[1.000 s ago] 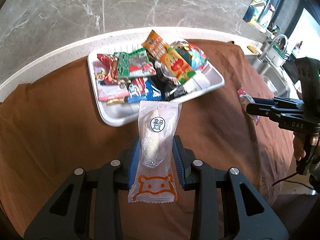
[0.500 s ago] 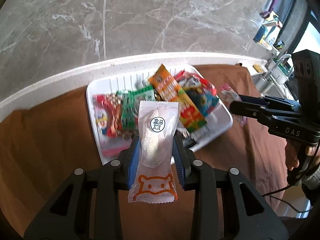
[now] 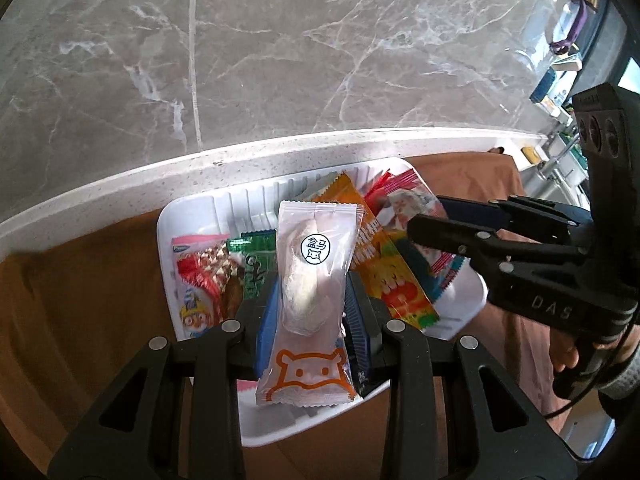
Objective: Organize snacks
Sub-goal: 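Lower white packet and red-white candy into the tray and open both tools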
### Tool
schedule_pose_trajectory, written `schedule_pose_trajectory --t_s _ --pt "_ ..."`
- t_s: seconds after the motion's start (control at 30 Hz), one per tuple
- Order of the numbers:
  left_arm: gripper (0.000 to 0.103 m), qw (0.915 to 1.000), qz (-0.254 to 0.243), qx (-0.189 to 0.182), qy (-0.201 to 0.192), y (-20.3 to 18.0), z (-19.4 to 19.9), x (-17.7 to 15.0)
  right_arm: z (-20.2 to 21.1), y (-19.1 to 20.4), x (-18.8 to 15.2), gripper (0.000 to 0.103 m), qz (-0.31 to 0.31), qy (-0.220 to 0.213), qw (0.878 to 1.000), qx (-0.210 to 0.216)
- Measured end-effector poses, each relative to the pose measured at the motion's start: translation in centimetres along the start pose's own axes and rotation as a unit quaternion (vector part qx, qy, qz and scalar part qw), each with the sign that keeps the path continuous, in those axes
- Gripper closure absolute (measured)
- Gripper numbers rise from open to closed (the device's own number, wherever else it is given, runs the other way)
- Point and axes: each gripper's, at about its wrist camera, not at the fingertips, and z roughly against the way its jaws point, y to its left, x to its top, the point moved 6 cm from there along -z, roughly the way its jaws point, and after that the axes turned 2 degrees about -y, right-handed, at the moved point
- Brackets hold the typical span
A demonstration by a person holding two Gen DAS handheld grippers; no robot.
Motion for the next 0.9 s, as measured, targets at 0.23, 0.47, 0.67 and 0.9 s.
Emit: schedule_pose_trajectory --t_s 0.23,0.47,0.67,0.9 --pt "0.072 0.9999 0.001 0.012 0.006 -0.3 -1.8 -0.1 -1.0 0.7 0.0 0.066 0.018 0.000 1.000 -0.009" --pt "0.051 0.9995 -0.002 0.030 -0.001 -0.6 -1.9 -0.2 -1.0 0.4 -0.2 0.062 0.013 -0.003 1.000 -0.011" --pt "0.050 0.9989 -0.008 0.043 -0.014 -0.9 -0.8 0.0 0.1 0.4 -0.3 0.058 0.007 -0.013 1.000 -0.009" --pt "0.050 0.9982 -0.008 0.053 -0.025 -1.0 1.1 -0.6 2.2 0.6 -0.8 0.055 0.001 -0.029 1.000 -0.011"
